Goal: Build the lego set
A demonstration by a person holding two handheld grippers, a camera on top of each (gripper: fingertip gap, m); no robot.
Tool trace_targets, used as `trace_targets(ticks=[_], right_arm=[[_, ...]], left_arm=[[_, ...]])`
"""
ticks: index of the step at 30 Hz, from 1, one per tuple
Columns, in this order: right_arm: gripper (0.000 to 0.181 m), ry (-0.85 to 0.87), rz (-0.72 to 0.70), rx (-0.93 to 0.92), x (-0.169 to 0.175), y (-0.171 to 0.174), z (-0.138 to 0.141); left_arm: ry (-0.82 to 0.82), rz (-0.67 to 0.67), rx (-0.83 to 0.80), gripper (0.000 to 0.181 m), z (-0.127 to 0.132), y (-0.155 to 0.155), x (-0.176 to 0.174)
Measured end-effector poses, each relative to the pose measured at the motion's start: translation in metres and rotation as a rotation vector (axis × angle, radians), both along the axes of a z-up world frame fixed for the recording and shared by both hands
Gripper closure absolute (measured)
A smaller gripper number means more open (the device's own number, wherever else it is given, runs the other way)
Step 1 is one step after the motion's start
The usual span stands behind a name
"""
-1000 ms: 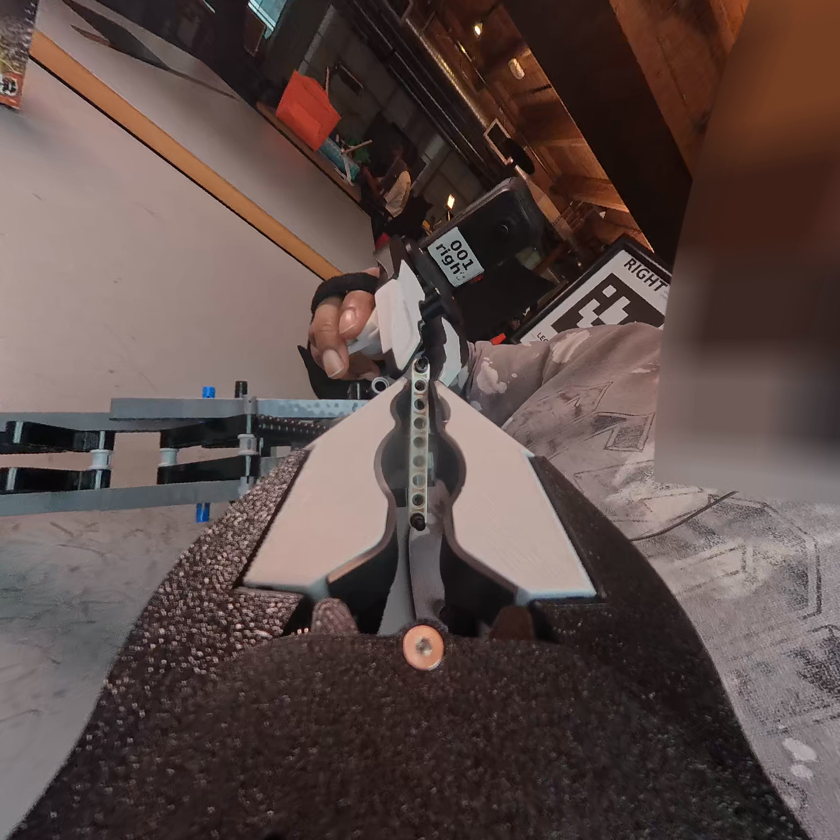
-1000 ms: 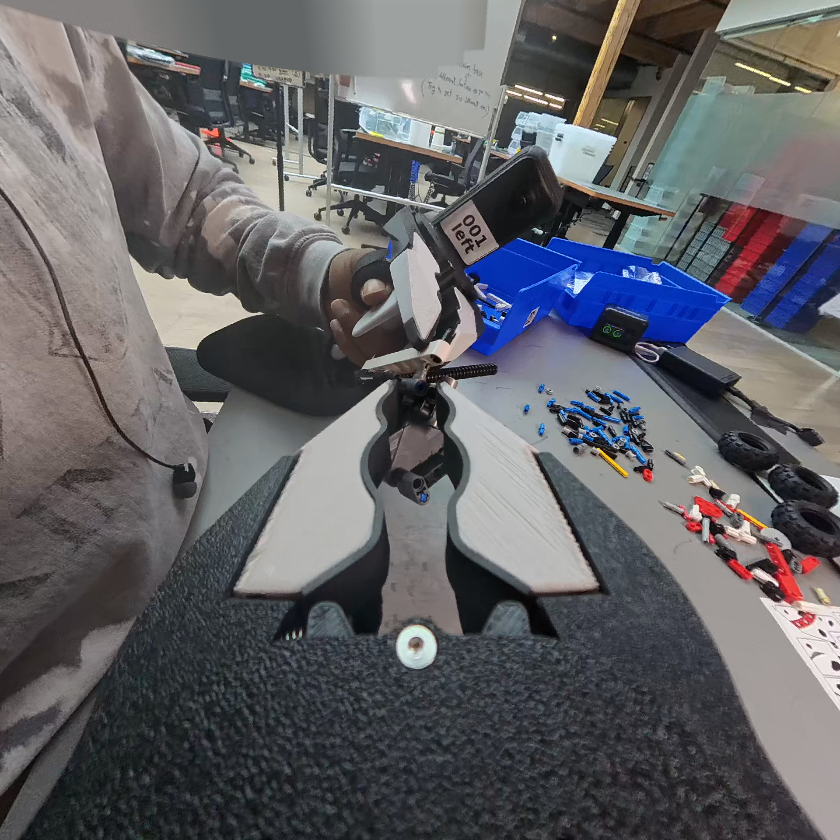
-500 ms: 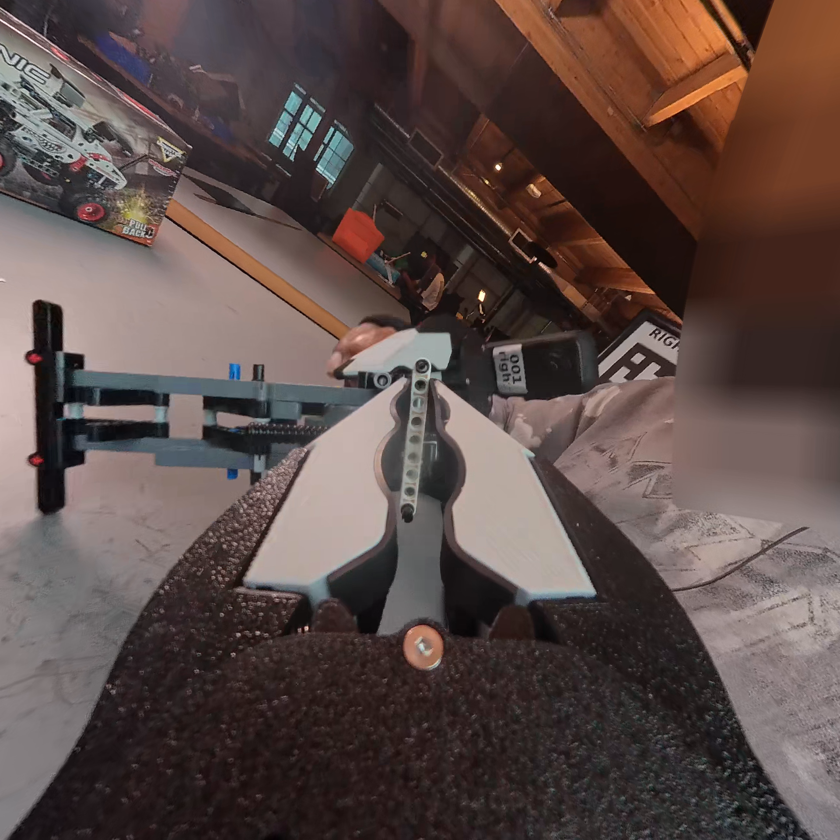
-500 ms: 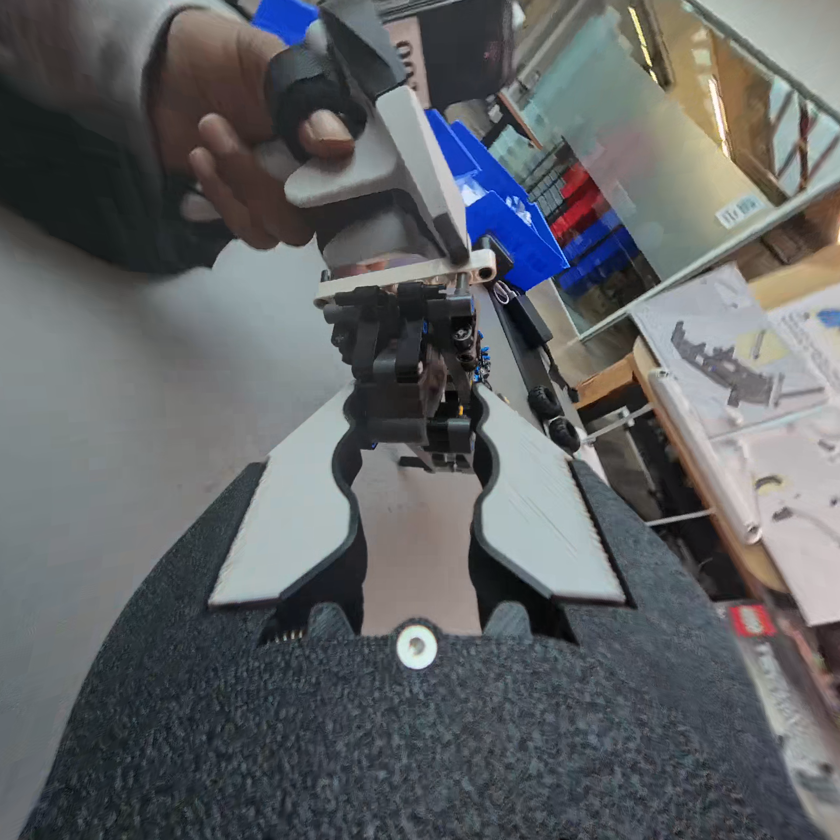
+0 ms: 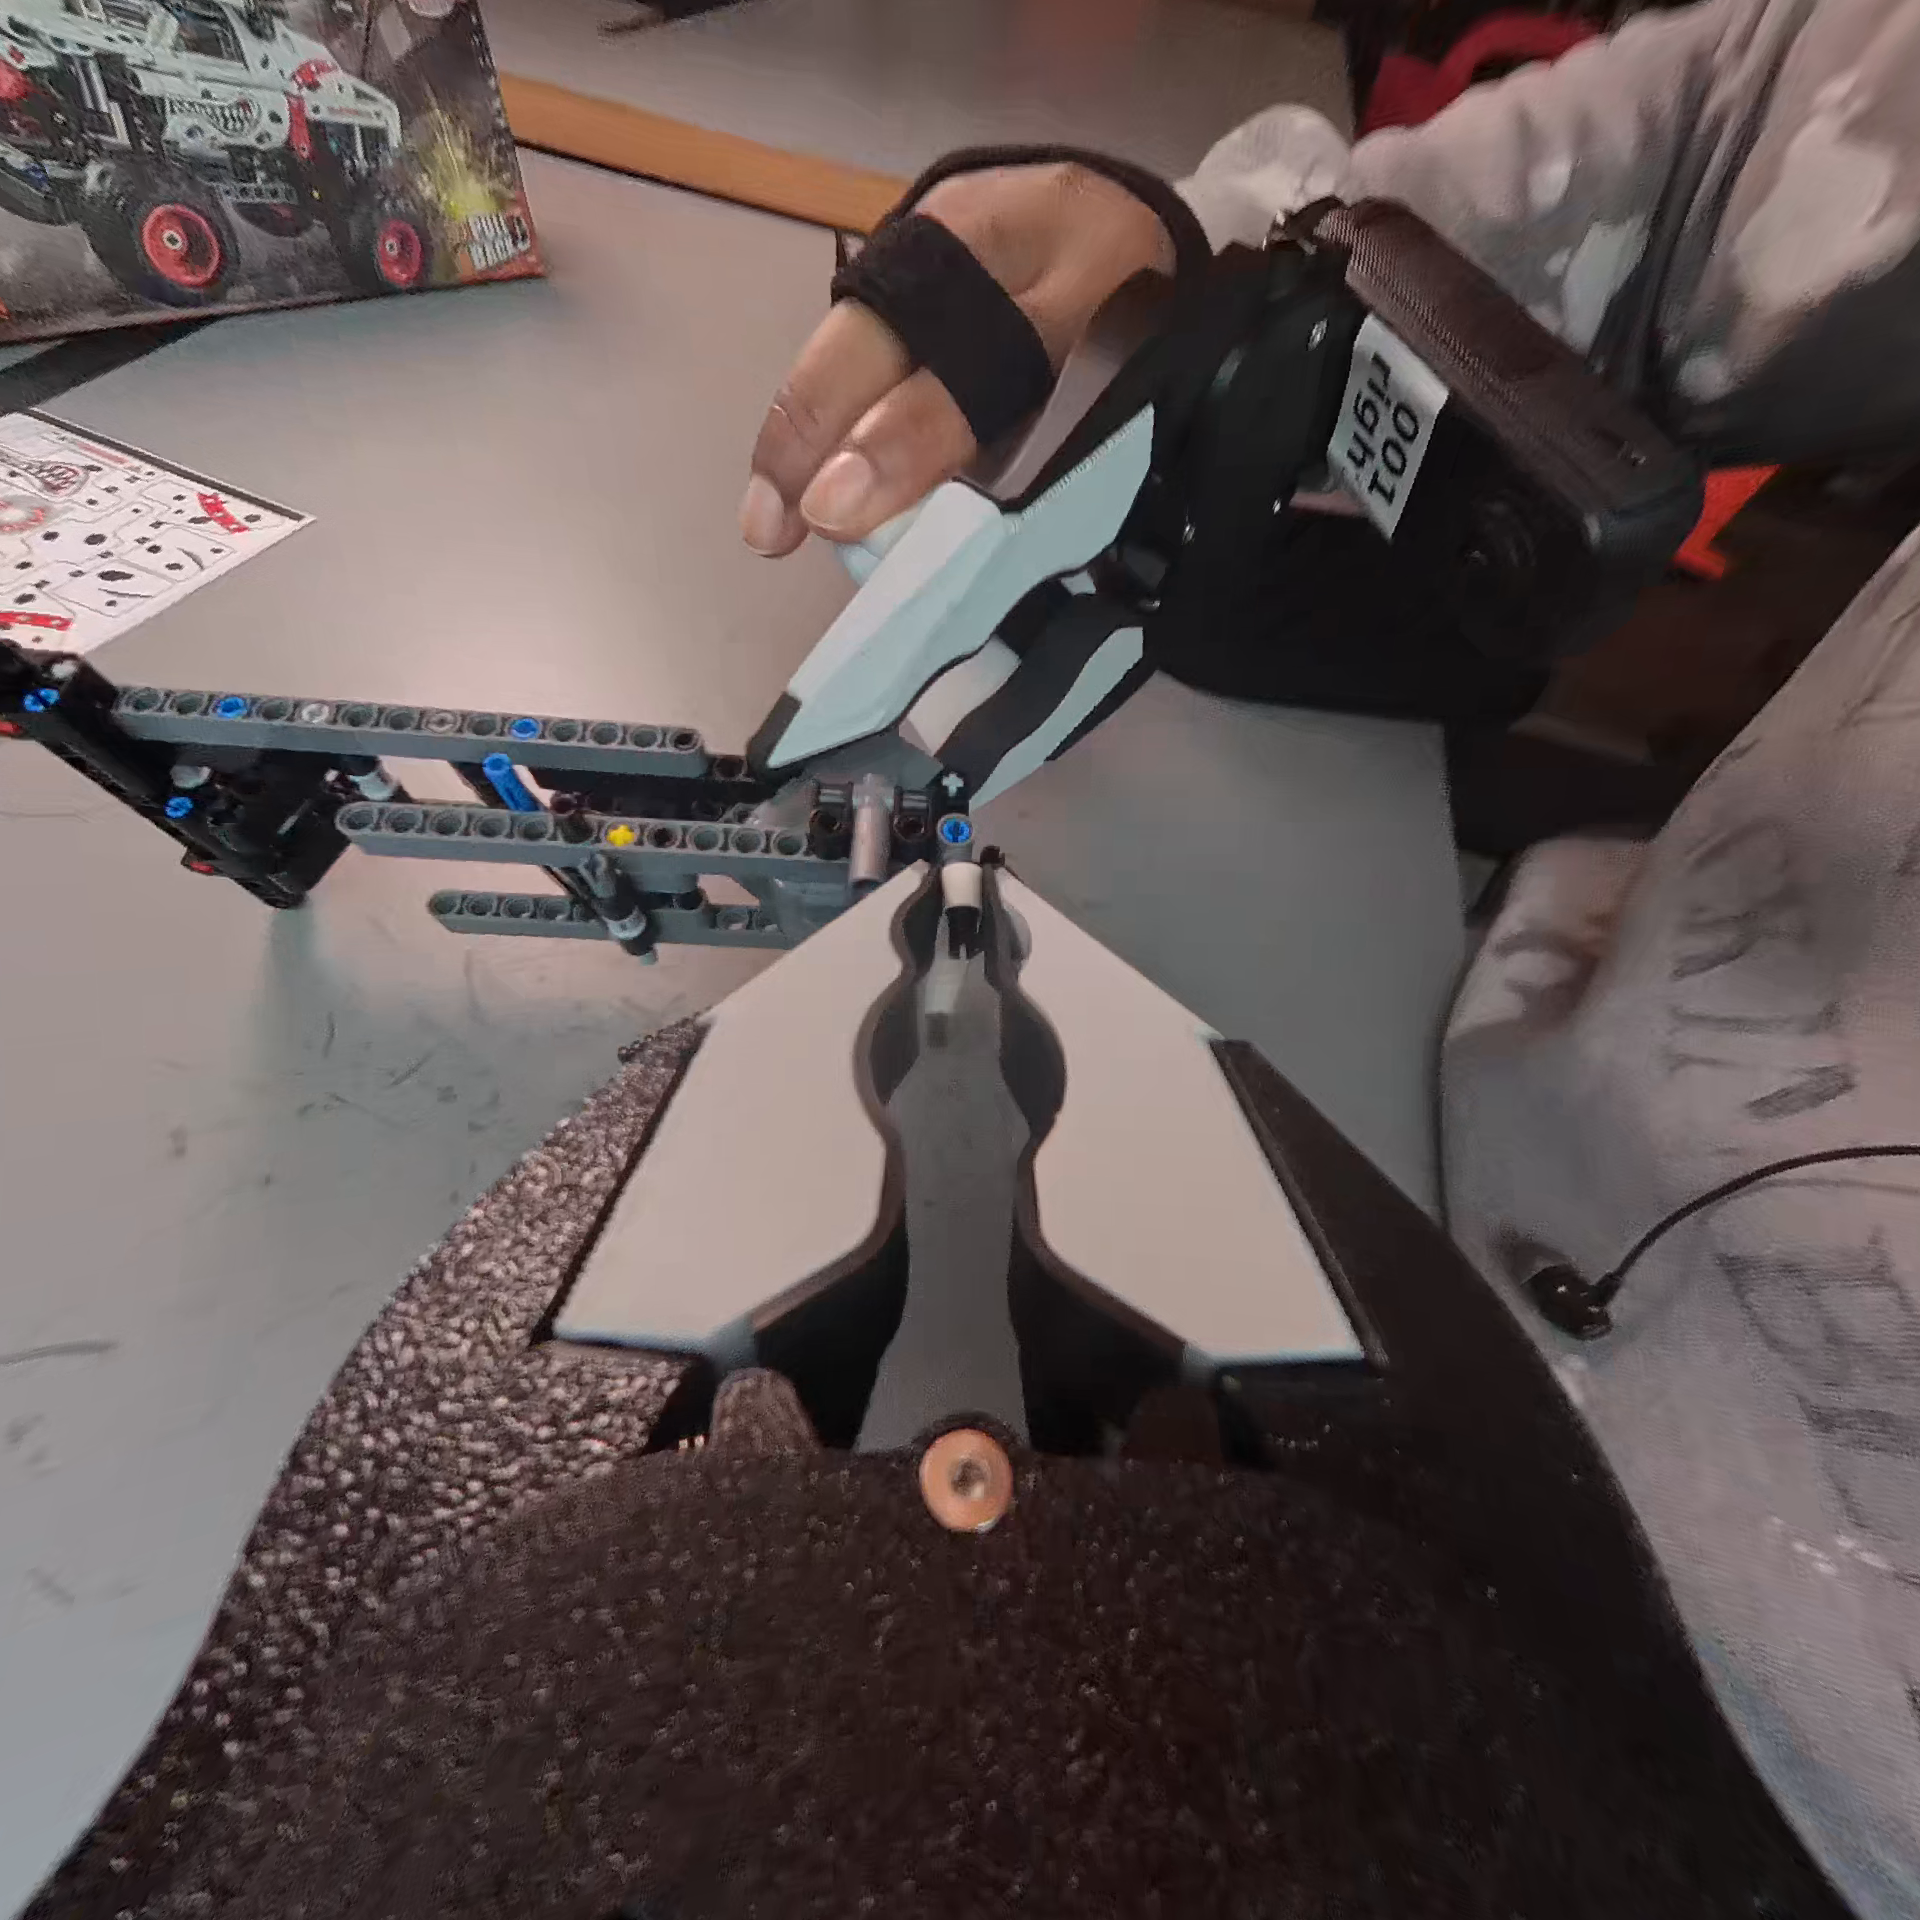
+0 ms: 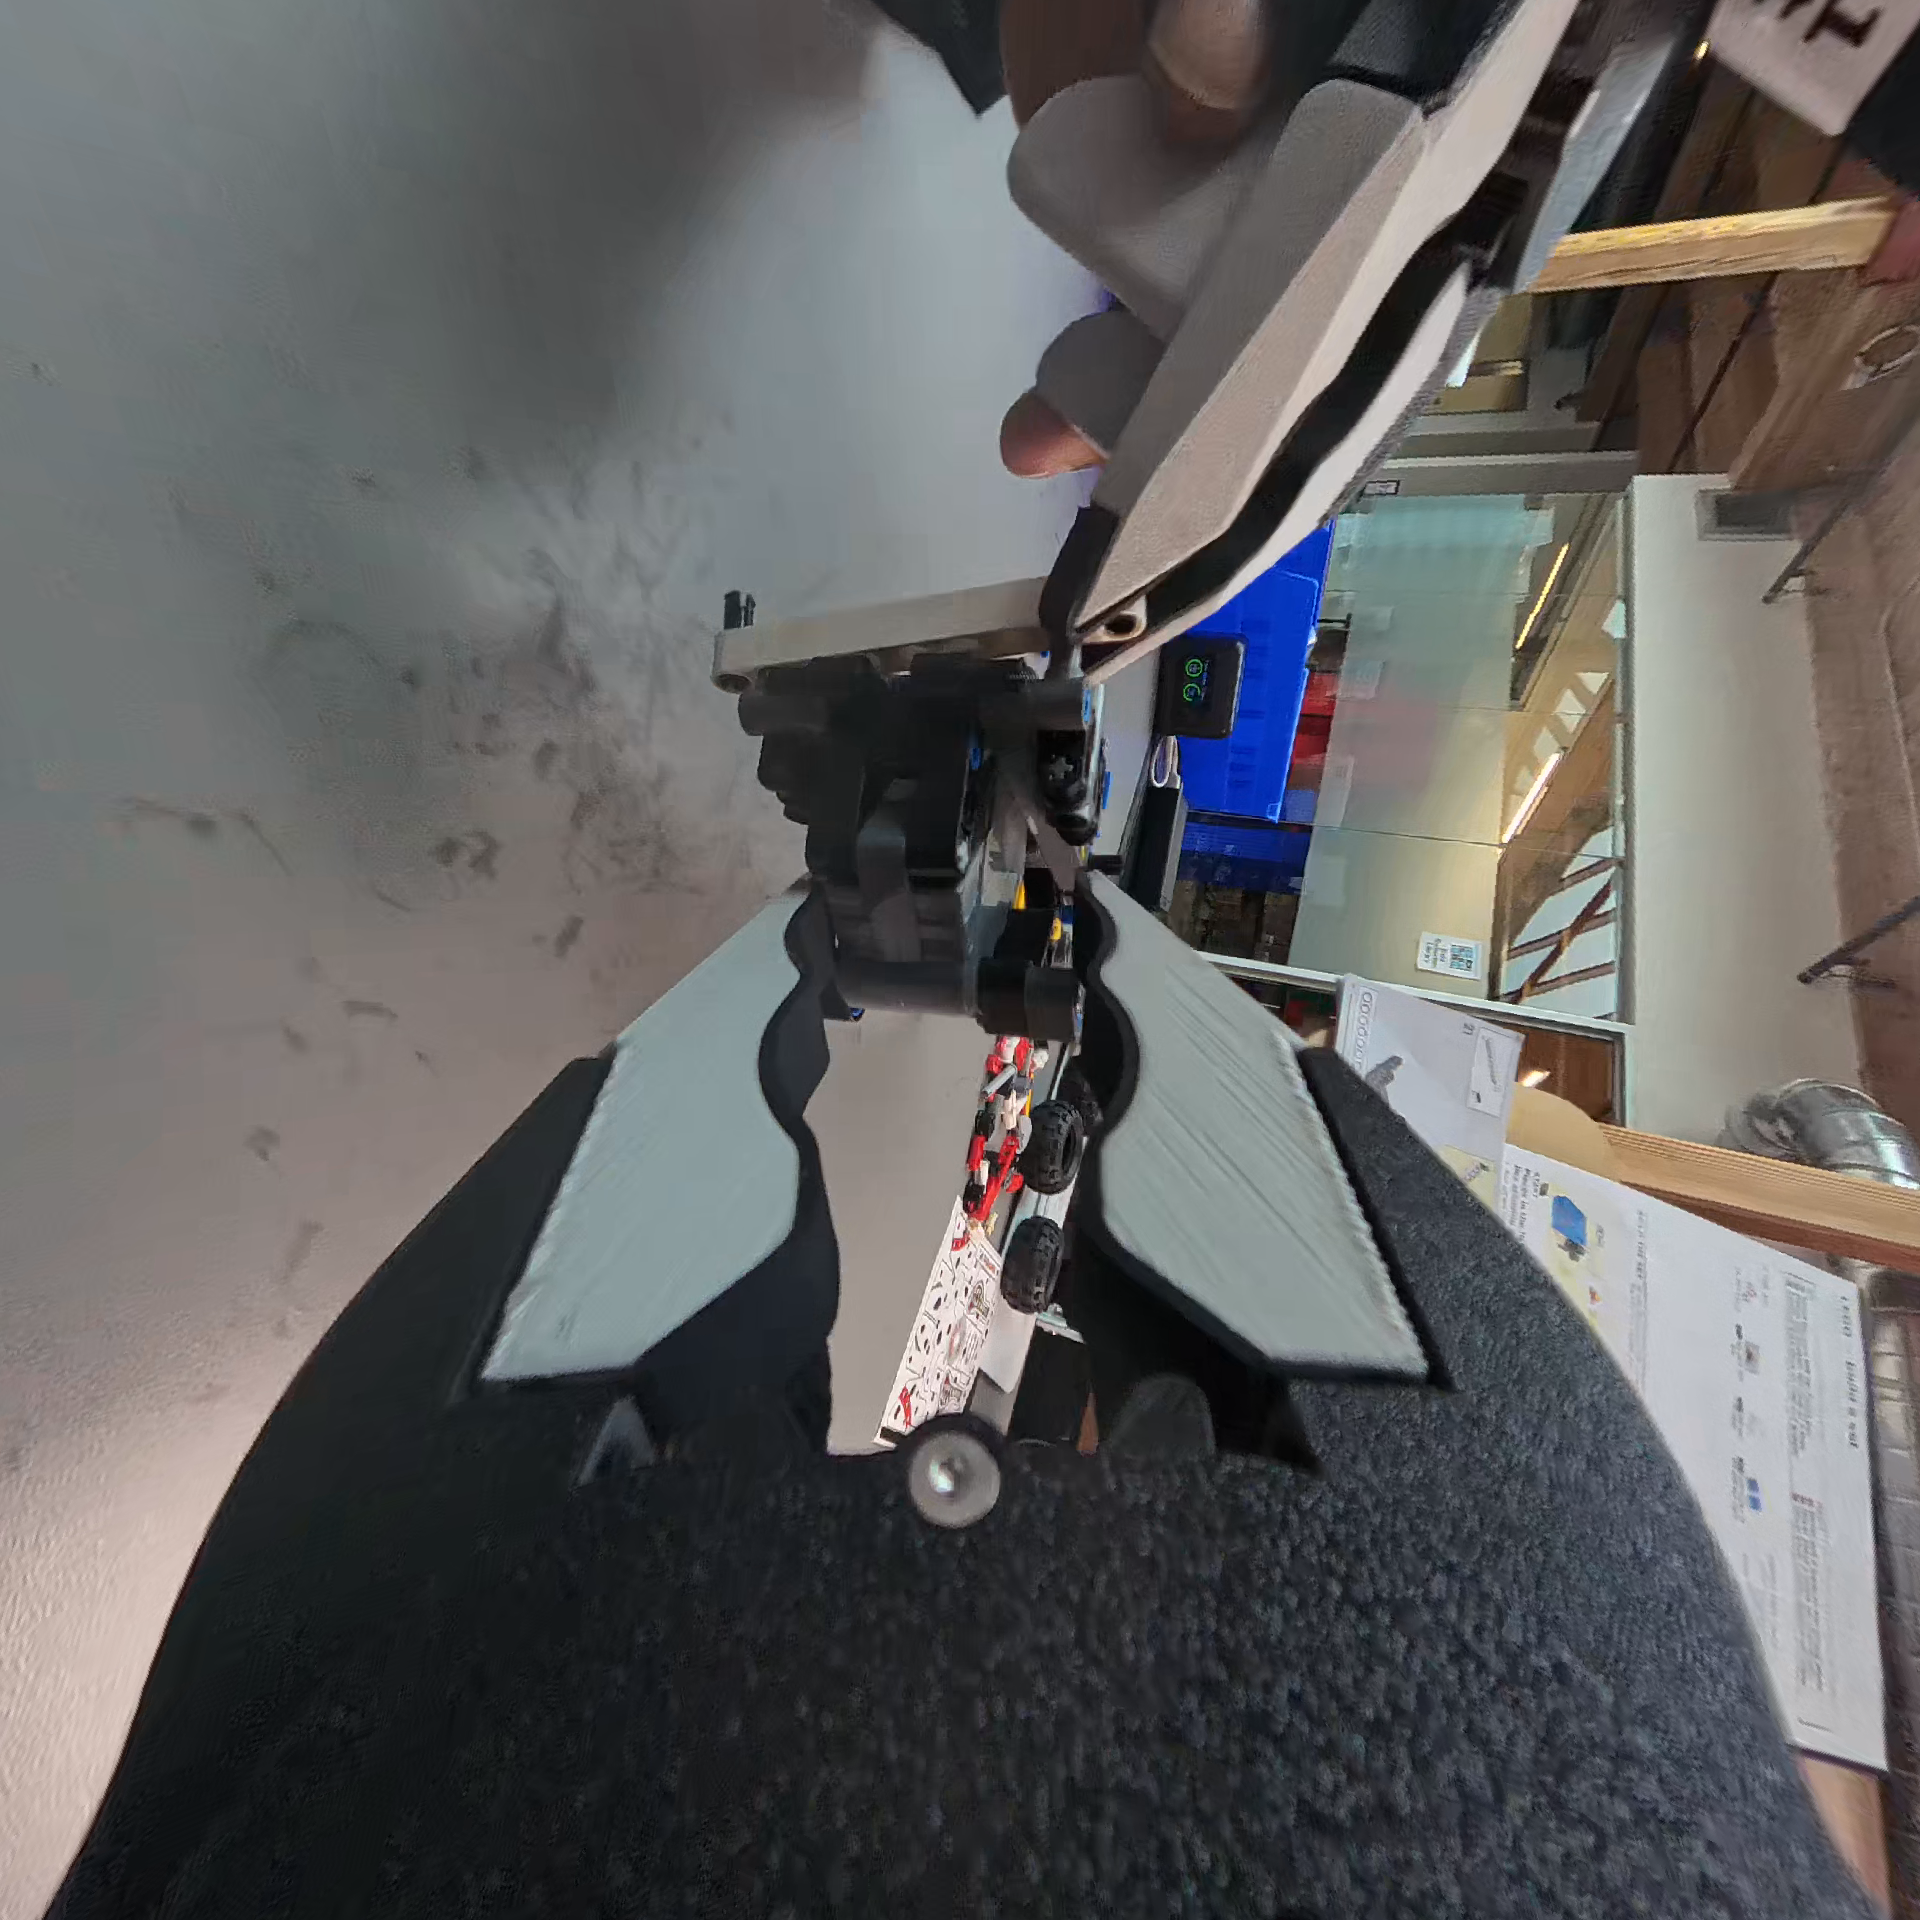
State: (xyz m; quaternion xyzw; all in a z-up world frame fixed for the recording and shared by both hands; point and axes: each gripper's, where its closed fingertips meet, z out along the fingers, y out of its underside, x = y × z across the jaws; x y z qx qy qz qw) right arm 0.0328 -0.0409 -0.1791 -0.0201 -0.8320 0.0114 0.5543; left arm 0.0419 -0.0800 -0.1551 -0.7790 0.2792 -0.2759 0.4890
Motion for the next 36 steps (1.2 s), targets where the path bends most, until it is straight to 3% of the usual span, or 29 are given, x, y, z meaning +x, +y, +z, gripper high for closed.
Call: trace_targets(ticks=[3, 8, 10, 12, 15, 22, 31, 36], right_arm=[[0.135, 0.026, -0.014, -0.025, 0.0, 0.005, -0.015], [0.119, -0.118, -0.144, -0.277, 0.016, 0.017, -0.022], [0.13, -0.156, -0.198, -0.517, 0.028, 0.012, -0.006], [0.153, -0.222, -0.236, -0.813, 0.038, -0.002, 0.007], [0.161, -0.253, -0.295, -1.056, 0.033, -0.022, 0.004], [0.166, -0.23, -0.437, -1.165, 0.017, -0.022, -0.015], [0.172, -0.211, -0.416, -1.159, 0.014, -0.02, -0.016], [0.172, -0.216, -0.41, -1.186, 0.018, -0.022, -0.013]], left_arm=[[0.16, -0.01, 0.011, 0.172, -0.016, 0.004, 0.003], [0.205, 0.016, 0.014, 0.173, -0.023, 0.014, 0.007], [0.224, 0.011, 0.027, 0.173, -0.023, 0.015, 0.008], [0.227, 0.004, 0.031, 0.172, -0.023, 0.015, 0.01], [0.208, -0.004, 0.027, 0.172, -0.023, 0.015, 0.01], [0.193, 0.013, 0.046, 0.172, -0.023, 0.01, 0.005], [0.263, -0.057, 0.047, 0.16, -0.027, 0.005, -0.002], [0.279, -0.092, 0.046, 0.172, -0.033, 0.007, 0.002]])
